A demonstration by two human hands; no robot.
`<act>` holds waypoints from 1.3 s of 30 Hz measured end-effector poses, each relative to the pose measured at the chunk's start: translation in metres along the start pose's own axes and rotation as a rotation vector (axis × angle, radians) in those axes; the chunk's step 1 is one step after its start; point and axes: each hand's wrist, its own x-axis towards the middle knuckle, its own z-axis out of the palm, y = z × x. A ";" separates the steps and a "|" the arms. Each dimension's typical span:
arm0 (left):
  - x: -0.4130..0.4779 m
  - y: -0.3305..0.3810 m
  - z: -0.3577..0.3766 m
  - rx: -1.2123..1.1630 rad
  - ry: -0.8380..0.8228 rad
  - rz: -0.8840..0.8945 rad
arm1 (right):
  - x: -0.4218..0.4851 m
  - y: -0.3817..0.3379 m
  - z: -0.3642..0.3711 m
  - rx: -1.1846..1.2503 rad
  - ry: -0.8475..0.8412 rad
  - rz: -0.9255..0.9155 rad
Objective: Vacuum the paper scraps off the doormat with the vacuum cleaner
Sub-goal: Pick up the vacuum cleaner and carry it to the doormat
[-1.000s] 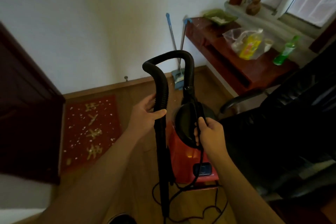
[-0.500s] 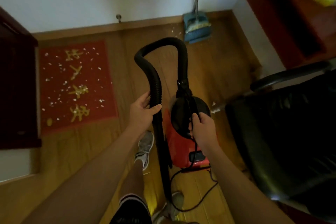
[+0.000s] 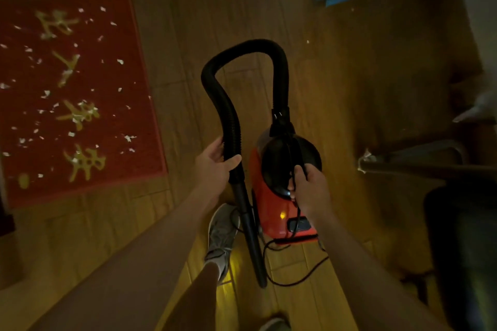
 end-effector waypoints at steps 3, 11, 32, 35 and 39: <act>0.042 -0.017 -0.002 -0.002 -0.001 -0.039 | 0.041 0.006 0.022 -0.006 -0.012 -0.003; 0.116 -0.051 -0.005 -0.027 0.015 -0.108 | 0.113 0.028 0.054 -0.020 -0.052 -0.002; 0.150 -0.123 0.012 0.068 0.014 -0.039 | 0.136 0.101 0.054 0.110 -0.126 -0.036; 0.152 -0.128 0.011 0.091 0.001 -0.020 | 0.135 0.107 0.050 0.122 -0.123 -0.038; 0.156 -0.132 0.012 0.119 -0.040 -0.030 | 0.136 0.112 0.040 0.142 -0.139 -0.050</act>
